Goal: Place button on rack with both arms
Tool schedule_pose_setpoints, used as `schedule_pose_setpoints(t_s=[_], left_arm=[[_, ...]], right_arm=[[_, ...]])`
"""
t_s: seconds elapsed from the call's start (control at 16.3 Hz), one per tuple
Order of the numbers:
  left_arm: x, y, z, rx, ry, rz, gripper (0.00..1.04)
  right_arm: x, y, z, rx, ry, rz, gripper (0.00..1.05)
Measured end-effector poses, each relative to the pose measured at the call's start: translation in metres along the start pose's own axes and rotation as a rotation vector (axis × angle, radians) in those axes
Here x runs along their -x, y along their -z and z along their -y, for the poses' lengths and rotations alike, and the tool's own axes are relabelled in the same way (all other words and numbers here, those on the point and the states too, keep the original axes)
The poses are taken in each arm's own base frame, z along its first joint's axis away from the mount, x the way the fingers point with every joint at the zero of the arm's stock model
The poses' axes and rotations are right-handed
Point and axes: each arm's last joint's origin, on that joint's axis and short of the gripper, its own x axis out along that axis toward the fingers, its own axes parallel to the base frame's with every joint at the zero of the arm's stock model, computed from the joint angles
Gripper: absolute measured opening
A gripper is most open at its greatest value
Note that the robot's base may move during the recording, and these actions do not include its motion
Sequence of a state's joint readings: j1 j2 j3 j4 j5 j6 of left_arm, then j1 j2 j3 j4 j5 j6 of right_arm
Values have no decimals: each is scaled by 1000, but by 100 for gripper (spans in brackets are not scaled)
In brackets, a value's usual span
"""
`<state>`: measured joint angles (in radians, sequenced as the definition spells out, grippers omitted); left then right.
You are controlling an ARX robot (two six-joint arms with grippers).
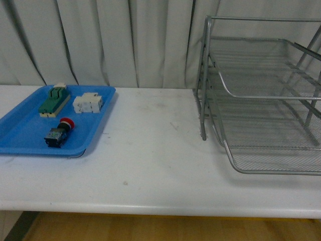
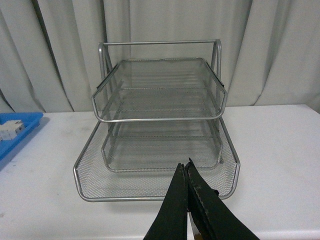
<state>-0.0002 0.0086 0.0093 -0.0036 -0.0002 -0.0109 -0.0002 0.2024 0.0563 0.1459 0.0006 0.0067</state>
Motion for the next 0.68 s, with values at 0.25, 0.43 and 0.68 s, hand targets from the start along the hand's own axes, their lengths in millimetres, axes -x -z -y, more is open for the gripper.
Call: schedule_pose_setpoints(t_s=[0.25,0.43,0.68], left_arm=[[0,0,0,0,0,0,98],[0,0,0,0,0,0,98],[0,0,0,0,0,0,98]], right_arm=[[13,9,0,0,-1,27,2],[12,14,0,0,0,3,2],[12,13,0,1,0,5,17]])
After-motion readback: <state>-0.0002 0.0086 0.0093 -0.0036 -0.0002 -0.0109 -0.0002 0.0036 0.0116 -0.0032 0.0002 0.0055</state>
